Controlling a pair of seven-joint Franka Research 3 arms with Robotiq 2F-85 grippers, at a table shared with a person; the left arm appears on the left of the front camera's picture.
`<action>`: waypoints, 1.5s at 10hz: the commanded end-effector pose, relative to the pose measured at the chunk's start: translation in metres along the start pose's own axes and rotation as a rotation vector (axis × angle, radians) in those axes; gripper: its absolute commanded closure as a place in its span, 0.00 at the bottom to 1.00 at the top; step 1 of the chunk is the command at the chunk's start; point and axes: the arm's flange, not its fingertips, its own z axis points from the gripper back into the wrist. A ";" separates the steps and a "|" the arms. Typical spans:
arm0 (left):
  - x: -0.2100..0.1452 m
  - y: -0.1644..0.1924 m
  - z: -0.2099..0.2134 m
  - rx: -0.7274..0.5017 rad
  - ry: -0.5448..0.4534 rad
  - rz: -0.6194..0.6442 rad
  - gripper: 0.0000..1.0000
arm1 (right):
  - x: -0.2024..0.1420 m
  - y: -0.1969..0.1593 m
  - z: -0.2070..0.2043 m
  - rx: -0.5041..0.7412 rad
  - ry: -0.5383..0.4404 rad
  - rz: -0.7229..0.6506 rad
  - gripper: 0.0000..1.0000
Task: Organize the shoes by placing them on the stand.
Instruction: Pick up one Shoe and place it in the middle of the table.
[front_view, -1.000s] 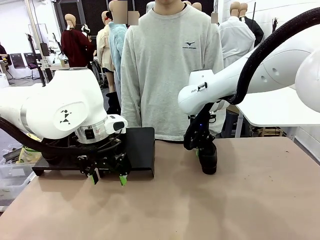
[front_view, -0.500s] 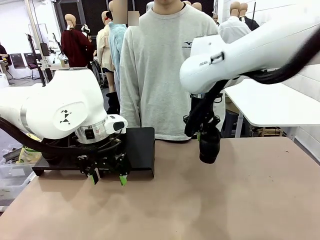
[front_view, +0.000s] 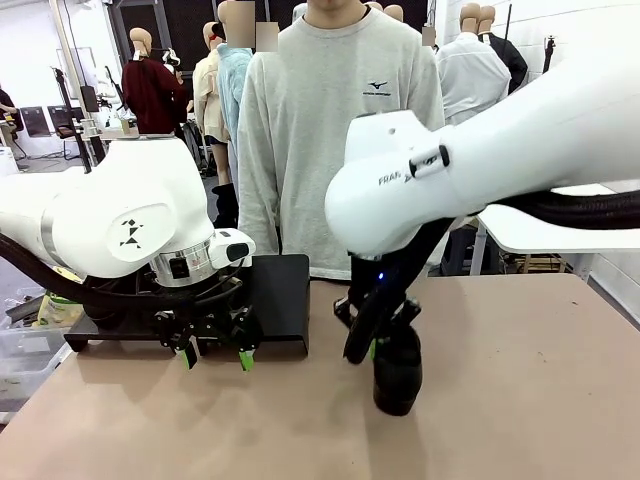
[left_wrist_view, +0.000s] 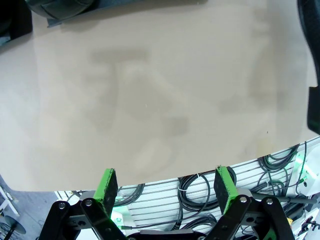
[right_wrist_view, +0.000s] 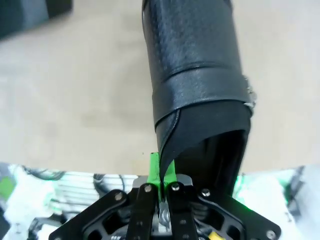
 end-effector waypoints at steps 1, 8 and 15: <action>-0.001 0.001 0.001 -0.006 0.008 0.000 0.00 | 0.005 0.001 -0.006 0.058 -0.016 0.031 1.00; -0.001 0.001 0.001 -0.006 0.008 0.000 0.00 | 0.017 0.001 -0.055 0.096 0.141 0.020 0.69; -0.001 0.001 0.001 -0.006 0.008 0.000 0.00 | 0.016 -0.003 -0.037 0.124 0.128 0.022 0.00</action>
